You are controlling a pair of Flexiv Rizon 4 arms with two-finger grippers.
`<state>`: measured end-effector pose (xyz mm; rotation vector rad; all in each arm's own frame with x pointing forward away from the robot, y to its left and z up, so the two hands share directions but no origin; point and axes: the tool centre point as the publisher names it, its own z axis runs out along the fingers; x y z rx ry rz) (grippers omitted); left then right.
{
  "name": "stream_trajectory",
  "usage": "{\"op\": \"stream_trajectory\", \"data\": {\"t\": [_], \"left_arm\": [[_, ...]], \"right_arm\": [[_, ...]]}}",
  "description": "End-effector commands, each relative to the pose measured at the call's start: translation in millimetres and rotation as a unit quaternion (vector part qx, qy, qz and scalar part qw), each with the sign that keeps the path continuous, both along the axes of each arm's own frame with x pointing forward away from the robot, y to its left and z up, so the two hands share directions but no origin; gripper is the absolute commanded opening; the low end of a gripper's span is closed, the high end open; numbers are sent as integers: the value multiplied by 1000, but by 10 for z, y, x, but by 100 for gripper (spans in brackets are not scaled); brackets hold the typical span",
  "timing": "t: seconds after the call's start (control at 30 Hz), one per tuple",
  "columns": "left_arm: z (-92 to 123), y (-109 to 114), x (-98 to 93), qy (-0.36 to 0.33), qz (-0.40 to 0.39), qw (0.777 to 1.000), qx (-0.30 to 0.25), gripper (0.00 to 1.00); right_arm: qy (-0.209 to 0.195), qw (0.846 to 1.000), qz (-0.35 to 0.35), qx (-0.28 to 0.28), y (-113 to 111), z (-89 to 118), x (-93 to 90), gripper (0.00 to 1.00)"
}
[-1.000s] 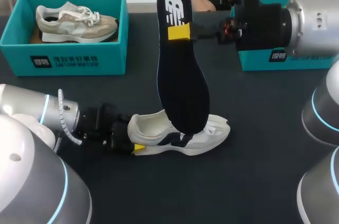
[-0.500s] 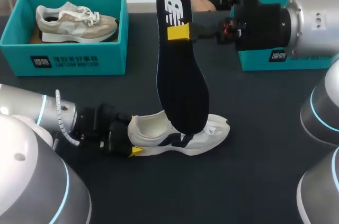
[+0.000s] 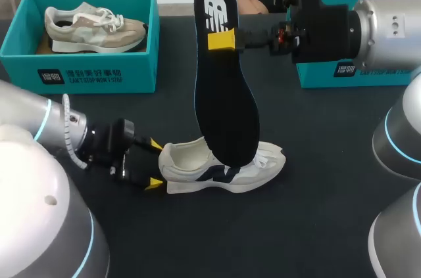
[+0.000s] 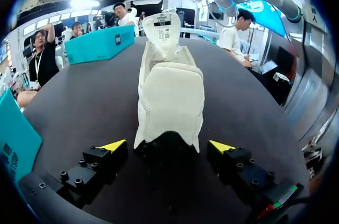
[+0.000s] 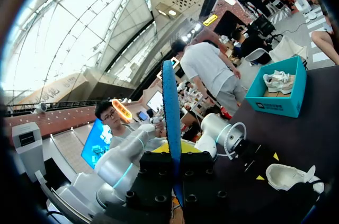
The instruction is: Take the shoe out of the shoebox, open the shoe tongue, remove and reinsert the insole, then place the shoe into the shoebox
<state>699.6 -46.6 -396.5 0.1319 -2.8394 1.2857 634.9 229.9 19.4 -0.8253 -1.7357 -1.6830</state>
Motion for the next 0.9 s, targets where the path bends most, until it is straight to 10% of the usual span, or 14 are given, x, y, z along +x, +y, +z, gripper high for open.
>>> {"op": "stream_trajectory", "data": {"t": [0.03, 0.37, 0.9], "left_arm": [[73, 18, -2, 3, -2, 1000, 19, 100], [270, -57, -4, 30, 8, 999, 34, 100], [683, -146, 105, 105, 0, 965, 240, 100]], "right_arm": [[1, 1000, -2, -1, 52, 2, 5, 0], [1, 1000, -2, -1, 52, 2, 5, 0], [1, 1000, -2, -1, 52, 2, 5, 0]]}}
